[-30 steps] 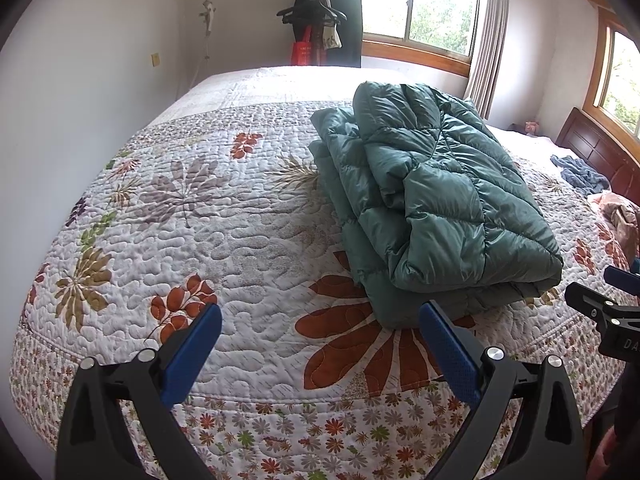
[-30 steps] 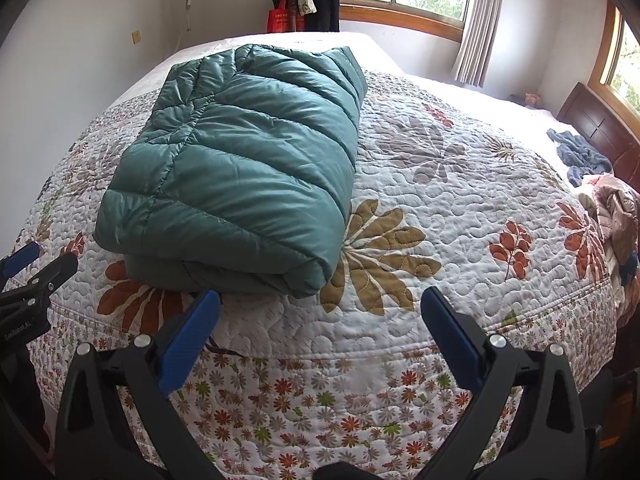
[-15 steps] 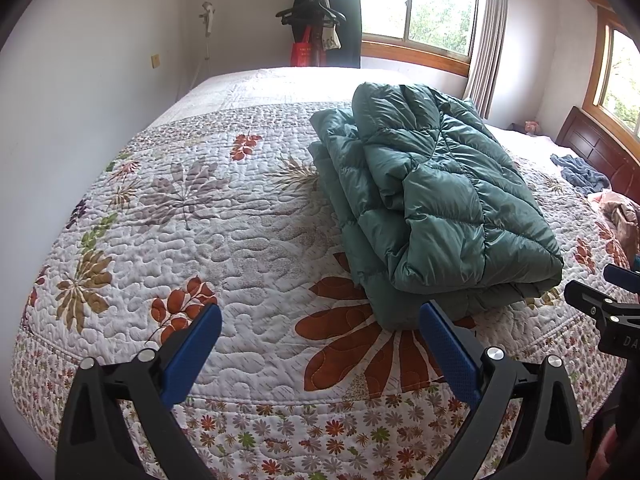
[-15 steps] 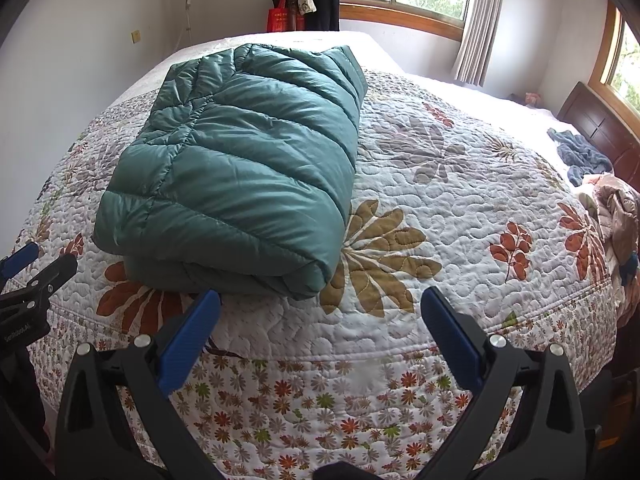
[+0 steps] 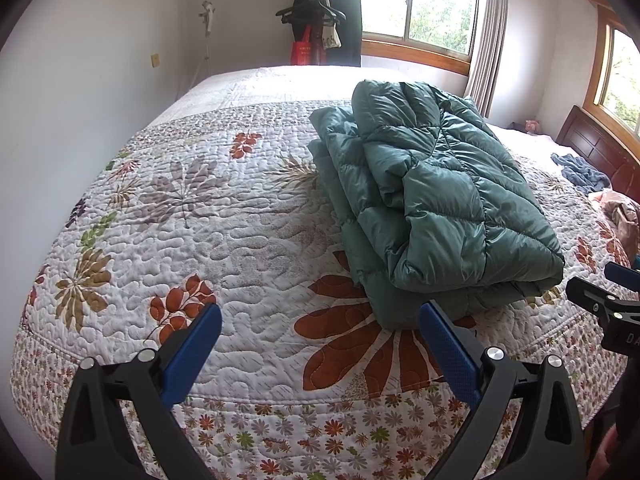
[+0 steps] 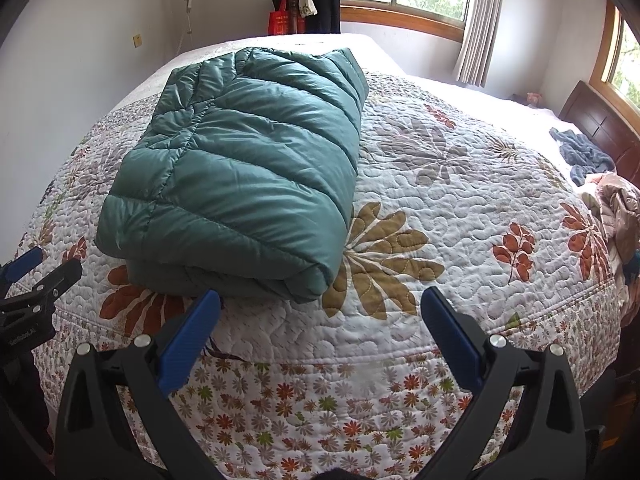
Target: Fold large clothes
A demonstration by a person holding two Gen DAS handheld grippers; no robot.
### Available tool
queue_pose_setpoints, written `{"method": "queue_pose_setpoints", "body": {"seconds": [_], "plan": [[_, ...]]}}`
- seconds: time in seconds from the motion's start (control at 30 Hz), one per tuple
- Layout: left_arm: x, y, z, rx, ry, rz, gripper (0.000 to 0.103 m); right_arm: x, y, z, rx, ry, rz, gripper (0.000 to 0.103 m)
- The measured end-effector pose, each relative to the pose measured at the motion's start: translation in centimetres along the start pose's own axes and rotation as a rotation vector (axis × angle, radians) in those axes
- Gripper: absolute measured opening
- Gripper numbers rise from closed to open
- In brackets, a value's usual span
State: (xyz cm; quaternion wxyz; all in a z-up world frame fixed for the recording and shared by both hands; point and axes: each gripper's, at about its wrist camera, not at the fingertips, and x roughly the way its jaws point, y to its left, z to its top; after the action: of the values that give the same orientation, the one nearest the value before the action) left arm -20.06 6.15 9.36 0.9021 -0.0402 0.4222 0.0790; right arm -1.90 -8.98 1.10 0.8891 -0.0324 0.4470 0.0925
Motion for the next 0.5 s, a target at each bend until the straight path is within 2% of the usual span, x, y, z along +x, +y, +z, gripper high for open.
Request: {"method": "queue_pose_setpoints", "body": {"seconds": [0.5], "plan": [[0.04,0.07,-0.01,-0.004,-0.001,0.0,0.099,0.69,-0.55,0.01,0.015,0.029,-0.015,0.1]]}}
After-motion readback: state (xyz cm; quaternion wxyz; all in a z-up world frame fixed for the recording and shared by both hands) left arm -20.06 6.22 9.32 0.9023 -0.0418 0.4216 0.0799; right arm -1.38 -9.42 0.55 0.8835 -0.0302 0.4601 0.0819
